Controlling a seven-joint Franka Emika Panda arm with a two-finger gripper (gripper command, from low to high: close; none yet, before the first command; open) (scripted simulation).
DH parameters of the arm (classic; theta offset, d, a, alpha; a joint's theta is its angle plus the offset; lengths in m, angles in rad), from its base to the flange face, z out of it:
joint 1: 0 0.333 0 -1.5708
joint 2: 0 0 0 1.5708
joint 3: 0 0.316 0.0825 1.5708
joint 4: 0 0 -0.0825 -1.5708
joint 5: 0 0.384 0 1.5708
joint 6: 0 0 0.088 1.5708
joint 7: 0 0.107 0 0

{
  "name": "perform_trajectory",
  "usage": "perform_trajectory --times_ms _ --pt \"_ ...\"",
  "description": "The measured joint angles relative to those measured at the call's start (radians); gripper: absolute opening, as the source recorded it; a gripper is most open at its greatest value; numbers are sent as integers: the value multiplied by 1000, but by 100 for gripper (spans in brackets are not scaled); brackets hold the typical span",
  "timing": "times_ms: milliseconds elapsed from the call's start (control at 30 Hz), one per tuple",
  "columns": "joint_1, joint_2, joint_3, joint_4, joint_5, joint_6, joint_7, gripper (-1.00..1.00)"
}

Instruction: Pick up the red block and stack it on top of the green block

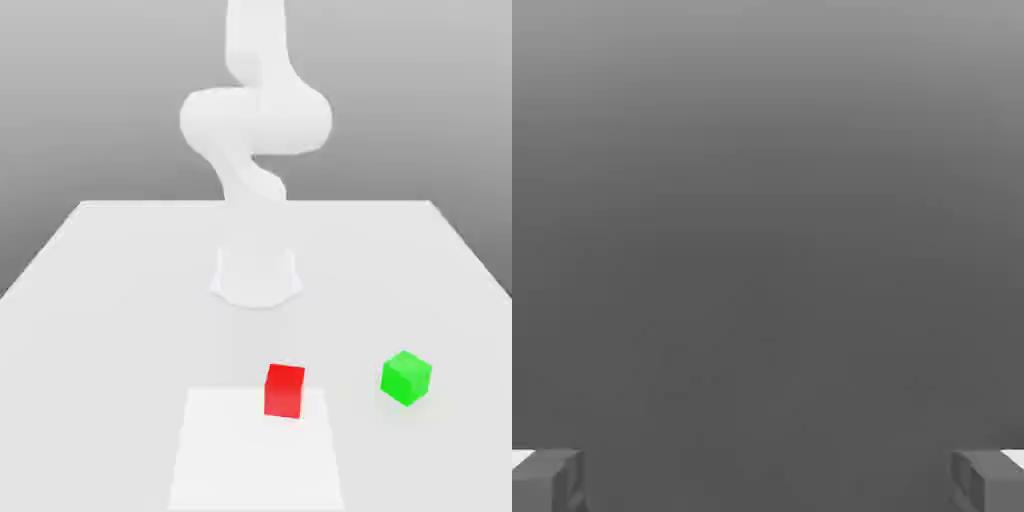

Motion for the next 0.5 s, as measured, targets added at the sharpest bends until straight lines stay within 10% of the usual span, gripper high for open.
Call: perform_trajectory --times_ms 500 --pt "8 484 93 -468 42 369 186 0"
